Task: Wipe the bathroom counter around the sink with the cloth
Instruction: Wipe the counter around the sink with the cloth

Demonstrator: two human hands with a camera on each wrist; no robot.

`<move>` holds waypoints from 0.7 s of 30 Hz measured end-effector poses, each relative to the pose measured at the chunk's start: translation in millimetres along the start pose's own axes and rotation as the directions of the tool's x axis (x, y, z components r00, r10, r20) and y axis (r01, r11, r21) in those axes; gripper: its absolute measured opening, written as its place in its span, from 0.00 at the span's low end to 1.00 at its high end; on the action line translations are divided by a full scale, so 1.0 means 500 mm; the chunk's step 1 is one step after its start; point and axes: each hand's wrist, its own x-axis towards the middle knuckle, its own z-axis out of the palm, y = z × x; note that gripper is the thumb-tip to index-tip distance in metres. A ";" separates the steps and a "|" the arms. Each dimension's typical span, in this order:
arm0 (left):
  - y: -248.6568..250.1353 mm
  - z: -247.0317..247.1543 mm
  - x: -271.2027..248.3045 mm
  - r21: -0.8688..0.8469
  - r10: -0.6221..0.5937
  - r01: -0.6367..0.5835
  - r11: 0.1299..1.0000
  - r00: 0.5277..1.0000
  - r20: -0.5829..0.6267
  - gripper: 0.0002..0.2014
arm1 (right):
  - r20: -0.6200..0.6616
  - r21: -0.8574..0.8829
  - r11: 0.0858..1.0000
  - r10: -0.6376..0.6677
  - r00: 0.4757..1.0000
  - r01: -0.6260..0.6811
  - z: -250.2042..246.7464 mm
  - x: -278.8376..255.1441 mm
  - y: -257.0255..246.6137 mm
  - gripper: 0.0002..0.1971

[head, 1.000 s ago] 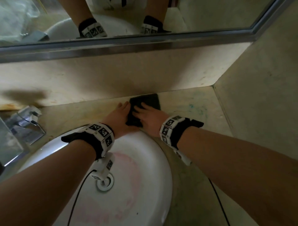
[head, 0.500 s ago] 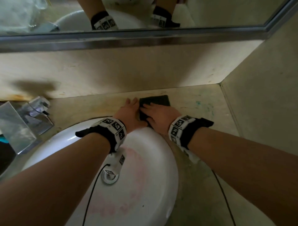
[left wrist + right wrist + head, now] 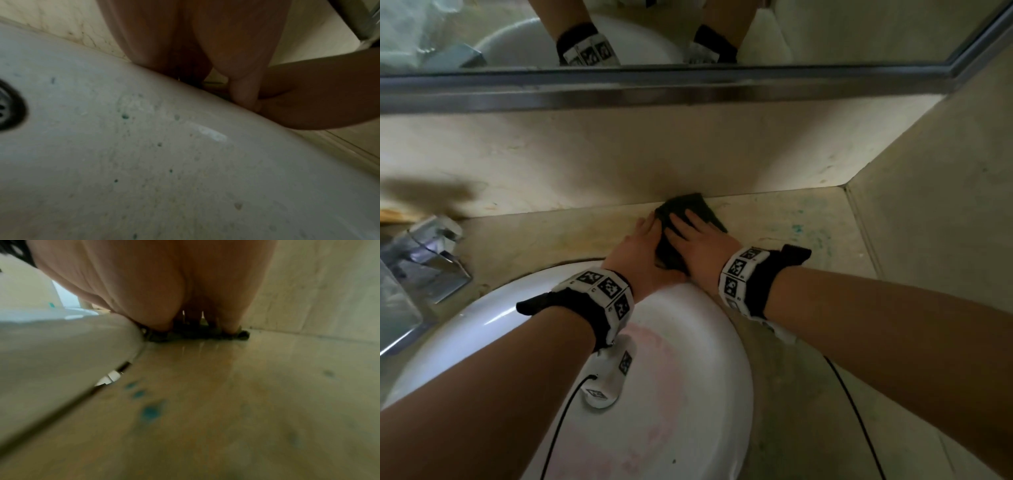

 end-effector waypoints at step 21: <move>0.031 0.006 0.003 0.179 -0.061 0.050 0.983 0.997 0.056 0.49 | -0.013 0.078 0.930 0.360 0.933 -0.358 -0.009 -0.085 0.210 0.33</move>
